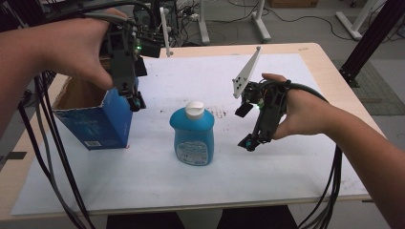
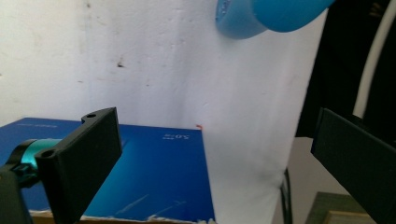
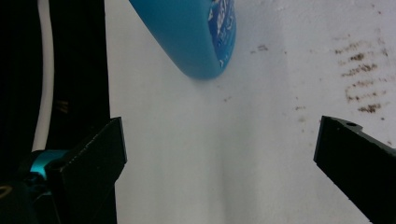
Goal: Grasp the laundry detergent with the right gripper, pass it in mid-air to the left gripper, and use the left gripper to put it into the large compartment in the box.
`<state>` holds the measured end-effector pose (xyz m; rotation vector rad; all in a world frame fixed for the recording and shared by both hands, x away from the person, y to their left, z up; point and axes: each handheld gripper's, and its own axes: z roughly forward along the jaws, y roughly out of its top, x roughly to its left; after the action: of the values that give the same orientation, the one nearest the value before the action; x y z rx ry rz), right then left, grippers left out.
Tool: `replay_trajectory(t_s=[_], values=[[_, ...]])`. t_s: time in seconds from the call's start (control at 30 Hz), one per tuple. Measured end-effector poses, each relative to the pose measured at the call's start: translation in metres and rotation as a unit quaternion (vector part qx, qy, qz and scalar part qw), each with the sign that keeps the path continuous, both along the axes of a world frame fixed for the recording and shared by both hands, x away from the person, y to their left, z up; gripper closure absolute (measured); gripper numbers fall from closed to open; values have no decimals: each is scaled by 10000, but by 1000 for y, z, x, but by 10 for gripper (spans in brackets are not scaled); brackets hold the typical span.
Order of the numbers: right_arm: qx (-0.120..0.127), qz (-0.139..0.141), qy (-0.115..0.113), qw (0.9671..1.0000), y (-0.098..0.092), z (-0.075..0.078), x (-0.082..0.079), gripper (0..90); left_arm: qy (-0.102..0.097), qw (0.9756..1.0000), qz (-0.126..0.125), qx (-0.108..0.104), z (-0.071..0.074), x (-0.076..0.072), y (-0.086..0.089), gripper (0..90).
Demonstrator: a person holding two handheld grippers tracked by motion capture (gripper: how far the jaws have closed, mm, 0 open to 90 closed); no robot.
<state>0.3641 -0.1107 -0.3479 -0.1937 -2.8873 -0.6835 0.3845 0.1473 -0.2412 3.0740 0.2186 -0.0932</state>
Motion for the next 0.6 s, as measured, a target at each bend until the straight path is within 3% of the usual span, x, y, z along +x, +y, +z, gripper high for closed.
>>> replay_trajectory(t_s=[0.03, 0.4, 0.6], values=[[51, 8, 12, 10000, 1, -1, -1, 14, 63, 10000, 13, 0, -1, 1, 0, 18], [688, -119, 34, 9976, 11, -21, -11, 14, -114, 9998, -127, 40, -3, 0, -1, 18], [1181, -308, 37, 9925, 21, -35, -20, 14, -306, 9993, -213, -10, -2, -2, -1, 18]])
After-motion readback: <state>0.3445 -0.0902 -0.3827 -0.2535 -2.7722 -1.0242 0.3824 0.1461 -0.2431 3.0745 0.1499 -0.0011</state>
